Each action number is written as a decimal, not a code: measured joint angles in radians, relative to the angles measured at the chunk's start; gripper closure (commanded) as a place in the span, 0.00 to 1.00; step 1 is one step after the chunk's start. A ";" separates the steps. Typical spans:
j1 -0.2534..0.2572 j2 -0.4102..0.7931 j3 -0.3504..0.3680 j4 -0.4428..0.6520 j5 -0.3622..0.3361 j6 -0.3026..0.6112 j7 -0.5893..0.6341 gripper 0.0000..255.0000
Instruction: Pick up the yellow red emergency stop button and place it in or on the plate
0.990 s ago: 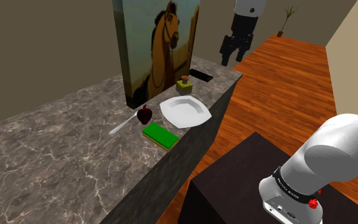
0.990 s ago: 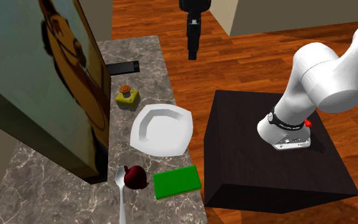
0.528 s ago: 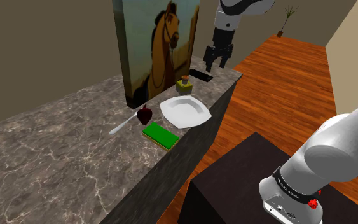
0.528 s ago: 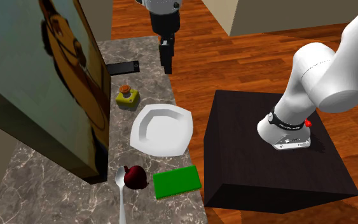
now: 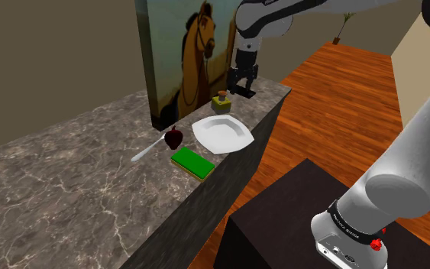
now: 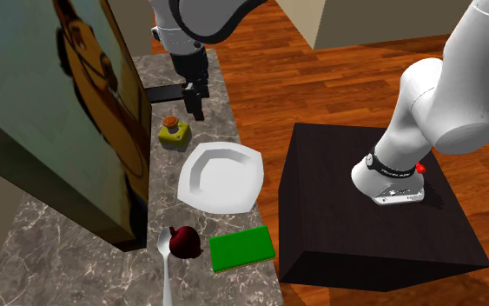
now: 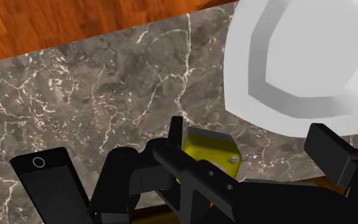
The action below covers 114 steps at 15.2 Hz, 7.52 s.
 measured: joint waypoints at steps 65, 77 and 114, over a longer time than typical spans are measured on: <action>0.098 -0.118 0.085 -0.184 0.031 0.050 0.134 0.00; 0.117 0.100 0.105 -0.096 -0.044 0.220 -0.053 0.00; 0.118 0.002 0.108 -0.029 -0.038 0.056 -0.052 1.00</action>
